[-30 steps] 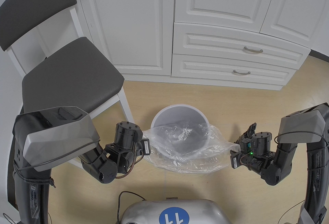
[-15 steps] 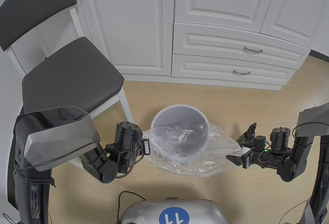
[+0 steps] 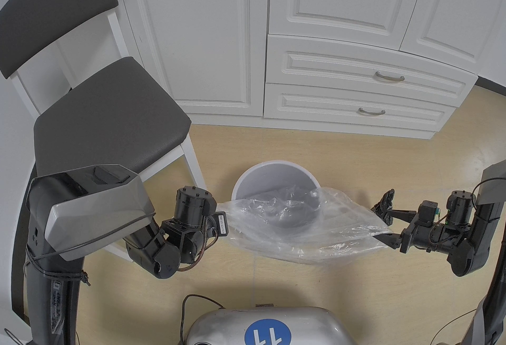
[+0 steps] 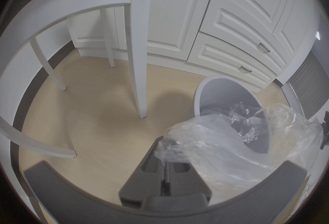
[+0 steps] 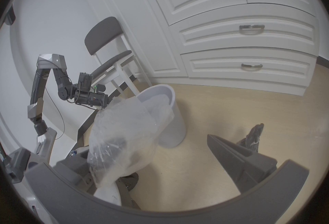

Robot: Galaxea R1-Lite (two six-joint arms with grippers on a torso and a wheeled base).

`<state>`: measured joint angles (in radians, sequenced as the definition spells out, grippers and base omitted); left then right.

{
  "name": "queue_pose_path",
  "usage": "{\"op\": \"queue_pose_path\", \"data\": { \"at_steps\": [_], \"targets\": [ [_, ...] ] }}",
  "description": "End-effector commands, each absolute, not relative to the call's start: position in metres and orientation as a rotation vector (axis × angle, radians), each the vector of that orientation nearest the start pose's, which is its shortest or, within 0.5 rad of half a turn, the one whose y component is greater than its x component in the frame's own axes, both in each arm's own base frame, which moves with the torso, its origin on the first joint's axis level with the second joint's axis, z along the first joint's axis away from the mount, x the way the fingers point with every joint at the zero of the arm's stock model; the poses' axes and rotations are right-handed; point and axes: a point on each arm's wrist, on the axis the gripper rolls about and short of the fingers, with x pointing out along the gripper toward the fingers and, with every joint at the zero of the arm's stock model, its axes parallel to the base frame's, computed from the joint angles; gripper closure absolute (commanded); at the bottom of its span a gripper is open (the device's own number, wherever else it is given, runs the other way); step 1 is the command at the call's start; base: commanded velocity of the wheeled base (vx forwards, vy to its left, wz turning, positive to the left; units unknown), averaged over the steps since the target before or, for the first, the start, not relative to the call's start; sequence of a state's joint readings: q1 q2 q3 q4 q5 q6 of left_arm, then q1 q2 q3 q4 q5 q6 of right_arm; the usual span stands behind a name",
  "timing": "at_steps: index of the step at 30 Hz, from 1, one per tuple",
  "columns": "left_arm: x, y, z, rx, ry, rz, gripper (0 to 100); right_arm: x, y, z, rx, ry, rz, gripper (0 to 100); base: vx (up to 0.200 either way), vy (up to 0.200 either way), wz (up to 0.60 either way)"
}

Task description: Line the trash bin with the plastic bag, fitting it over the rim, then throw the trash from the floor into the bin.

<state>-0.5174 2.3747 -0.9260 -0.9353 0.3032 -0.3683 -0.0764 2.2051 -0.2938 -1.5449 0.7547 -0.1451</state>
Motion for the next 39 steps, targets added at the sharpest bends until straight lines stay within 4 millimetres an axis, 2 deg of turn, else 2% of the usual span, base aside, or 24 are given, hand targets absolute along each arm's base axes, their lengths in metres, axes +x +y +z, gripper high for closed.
{"op": "queue_pose_path", "data": {
  "at_steps": [1,12,26,28,31,32,33,34,36,39],
  "targets": [
    [0.355,-0.189,-0.009,-0.155,0.505,-0.107,100,0.278,-0.018,0.014,0.043,0.300,0.662,0,0.000,0.000,0.00],
    [0.358,-0.184,-0.013,-0.148,0.516,-0.091,100,0.273,-0.032,0.014,0.110,0.300,0.715,0,0.000,0.000,0.00],
    [0.361,-0.180,-0.013,-0.148,0.516,-0.079,100,0.271,-0.051,0.028,0.175,0.257,0.747,0,0.000,0.000,0.00],
    [0.360,-0.180,-0.011,-0.149,0.513,-0.080,100,0.272,-0.048,0.032,0.188,0.254,0.753,0,0.000,0.000,0.00],
    [0.348,-0.192,0.006,-0.152,0.490,-0.124,100,0.271,-0.033,0.045,0.192,0.239,0.785,0,0.000,0.000,0.00],
    [0.336,-0.198,0.021,-0.149,0.478,-0.154,100,0.270,-0.025,0.051,0.185,0.232,0.782,0,0.000,0.000,0.00],
    [0.336,-0.198,0.021,-0.149,0.478,-0.154,100,0.270,-0.025,0.051,0.185,0.232,0.782,0,0.000,0.000,0.00],
    [0.320,-0.202,0.037,-0.136,0.479,-0.188,100,0.270,-0.012,0.059,0.166,0.216,0.759,0,0.000,0.000,0.00],
    [0.305,-0.206,0.054,-0.123,0.488,-0.219,100,0.269,0.003,0.065,0.142,0.203,0.719,0,0.000,0.000,0.00],
    [0.294,-0.205,0.069,-0.109,0.509,-0.230,100,0.269,0.019,0.069,0.118,0.190,0.669,0,0.000,0.000,0.00]
  ]
}}
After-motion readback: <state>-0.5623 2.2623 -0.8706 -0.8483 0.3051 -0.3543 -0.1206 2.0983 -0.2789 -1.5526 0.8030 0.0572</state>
